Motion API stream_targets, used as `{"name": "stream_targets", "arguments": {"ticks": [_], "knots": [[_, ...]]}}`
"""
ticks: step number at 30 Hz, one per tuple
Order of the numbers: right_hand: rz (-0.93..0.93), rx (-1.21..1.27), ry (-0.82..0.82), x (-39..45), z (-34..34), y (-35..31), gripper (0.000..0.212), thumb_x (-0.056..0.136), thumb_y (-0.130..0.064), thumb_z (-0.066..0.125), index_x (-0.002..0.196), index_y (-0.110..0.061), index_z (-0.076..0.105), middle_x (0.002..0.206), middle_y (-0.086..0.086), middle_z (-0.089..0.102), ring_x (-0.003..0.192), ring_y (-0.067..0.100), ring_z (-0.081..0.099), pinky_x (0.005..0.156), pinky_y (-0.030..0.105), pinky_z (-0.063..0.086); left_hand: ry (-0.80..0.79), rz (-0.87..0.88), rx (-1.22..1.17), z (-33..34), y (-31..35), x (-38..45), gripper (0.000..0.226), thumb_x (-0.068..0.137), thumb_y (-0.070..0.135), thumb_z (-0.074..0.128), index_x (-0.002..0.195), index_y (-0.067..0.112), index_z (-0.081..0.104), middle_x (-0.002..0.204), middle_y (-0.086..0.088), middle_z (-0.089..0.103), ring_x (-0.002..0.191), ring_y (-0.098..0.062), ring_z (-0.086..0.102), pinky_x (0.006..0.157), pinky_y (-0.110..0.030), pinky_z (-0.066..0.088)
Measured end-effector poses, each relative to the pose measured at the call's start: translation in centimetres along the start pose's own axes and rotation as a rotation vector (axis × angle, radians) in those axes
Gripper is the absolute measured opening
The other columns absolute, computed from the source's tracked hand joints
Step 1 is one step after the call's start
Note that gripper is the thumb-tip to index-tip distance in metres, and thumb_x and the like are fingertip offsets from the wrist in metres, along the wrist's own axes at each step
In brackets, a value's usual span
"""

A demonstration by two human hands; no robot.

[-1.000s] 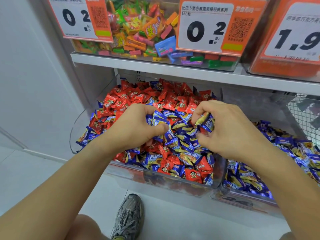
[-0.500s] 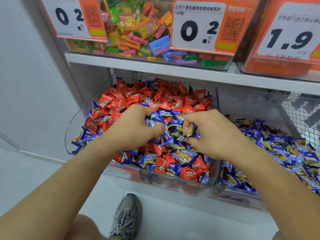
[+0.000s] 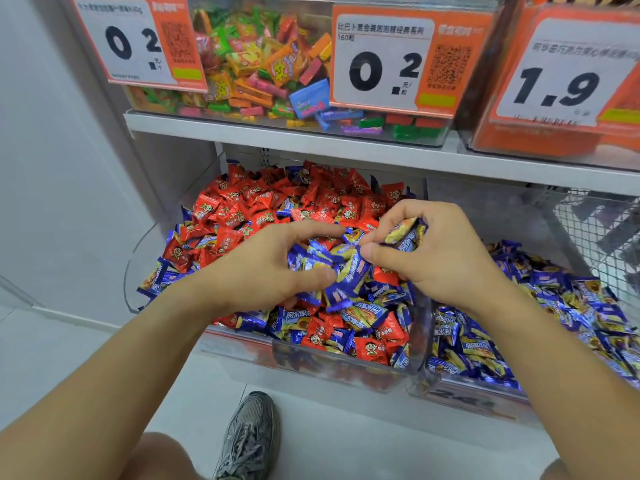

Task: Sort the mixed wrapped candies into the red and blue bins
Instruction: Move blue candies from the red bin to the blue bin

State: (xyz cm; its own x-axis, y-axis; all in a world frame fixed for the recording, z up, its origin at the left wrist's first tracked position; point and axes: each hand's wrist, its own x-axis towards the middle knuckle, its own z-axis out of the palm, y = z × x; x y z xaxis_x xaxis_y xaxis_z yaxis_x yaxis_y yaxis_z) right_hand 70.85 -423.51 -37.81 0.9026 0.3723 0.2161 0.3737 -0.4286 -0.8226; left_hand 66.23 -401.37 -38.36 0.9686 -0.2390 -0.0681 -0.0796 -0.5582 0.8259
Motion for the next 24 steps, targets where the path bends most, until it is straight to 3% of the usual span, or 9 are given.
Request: {"name": "stream_targets", "arguments": {"ticks": [1,2,3,5,9,11,15,19,24], "knots": [[-0.014,-0.028,0.001,0.0,0.2,0.1,0.020,0.077,-0.019,0.086,0.073,-0.024,0.067,0.081,-0.010,0.075,0.080,0.007,0.071,0.077,0.028,0.056,-0.044,0.022,0.025,0.2,0.0,0.0,0.055,0.089,0.028,0.072,0.136,0.044,0.051,0.109,0.006,0.069,0.065,-0.013,0.069,0.054,-0.016,0.049],[-0.029,-0.067,0.013,0.0,0.3,0.2,0.020,0.077,-0.020,0.086,0.073,-0.027,0.067,0.080,-0.010,0.074,0.080,0.004,0.069,0.076,0.024,0.054,-0.075,0.049,0.067,0.3,-0.2,0.1,0.057,0.088,0.030,0.073,0.139,0.042,0.049,0.118,0.008,0.067,0.096,0.012,0.035,0.065,-0.010,0.049],[-0.042,-0.107,0.032,0.0,0.5,0.3,0.021,0.077,-0.023,0.086,0.072,-0.029,0.067,0.079,-0.011,0.072,0.079,0.002,0.067,0.073,0.020,0.052,-0.090,0.068,0.115,0.5,-0.1,0.1,0.059,0.087,0.034,0.074,0.140,0.041,0.049,0.126,0.010,0.063,0.105,0.008,0.028,0.080,-0.009,0.047],[-0.058,-0.141,0.056,-0.1,0.8,0.4,0.020,0.077,-0.026,0.085,0.073,-0.031,0.066,0.078,-0.013,0.069,0.079,0.000,0.063,0.068,0.016,0.048,-0.067,0.065,0.193,1.1,-0.1,0.5,0.061,0.082,0.045,0.076,0.138,0.040,0.051,0.131,0.018,0.061,0.085,0.020,0.051,0.099,-0.019,0.044],[-0.055,-0.115,-0.073,0.0,1.0,0.6,0.019,0.080,-0.028,0.083,0.075,-0.033,0.065,0.088,-0.015,0.072,0.089,0.002,0.068,0.081,0.037,0.056,-0.005,0.000,0.139,2.8,0.1,1.1,0.032,0.079,0.047,0.078,0.107,0.035,0.068,0.075,-0.004,0.069,0.052,-0.021,0.053,0.057,-0.033,0.047],[-0.054,-0.060,-0.086,-0.1,0.4,0.4,0.018,0.080,-0.026,0.083,0.077,-0.030,0.066,0.095,-0.011,0.074,0.090,0.006,0.071,0.080,0.043,0.059,0.042,0.006,0.164,3.5,0.2,1.4,0.023,0.079,0.044,0.077,0.092,0.026,0.071,0.059,-0.011,0.056,0.047,-0.020,0.040,0.047,-0.033,0.036],[-0.009,-0.009,0.110,-0.2,-1.6,-0.2,0.024,0.073,-0.036,0.086,0.079,-0.023,0.067,0.076,-0.002,0.072,0.063,0.012,0.068,0.062,0.037,0.057,0.090,-0.046,0.182,2.8,0.5,1.4,0.029,0.080,0.042,0.077,0.088,0.014,0.073,0.054,-0.009,0.037,0.042,-0.017,0.026,0.043,-0.028,0.024],[-0.008,-0.261,0.000,-0.6,-2.1,-0.1,0.026,0.074,-0.053,0.080,0.079,-0.033,0.064,0.075,-0.012,0.067,0.067,-0.002,0.060,0.060,0.021,0.043,0.161,-0.138,0.016,1.2,0.4,1.0,0.028,0.080,0.040,0.079,0.093,0.017,0.072,0.047,-0.006,0.042,0.038,-0.019,0.030,0.040,-0.021,0.024],[-0.044,-0.422,-0.118,-1.8,-1.1,-1.4,0.035,0.070,-0.065,0.076,0.083,-0.034,0.063,0.078,-0.011,0.066,0.072,0.006,0.061,0.067,0.035,0.053,0.166,-0.156,-0.053,0.5,0.6,0.6,0.023,0.078,0.043,0.079,0.082,0.020,0.075,0.054,-0.015,0.040,0.045,-0.021,0.028,0.046,-0.027,0.025]]}}
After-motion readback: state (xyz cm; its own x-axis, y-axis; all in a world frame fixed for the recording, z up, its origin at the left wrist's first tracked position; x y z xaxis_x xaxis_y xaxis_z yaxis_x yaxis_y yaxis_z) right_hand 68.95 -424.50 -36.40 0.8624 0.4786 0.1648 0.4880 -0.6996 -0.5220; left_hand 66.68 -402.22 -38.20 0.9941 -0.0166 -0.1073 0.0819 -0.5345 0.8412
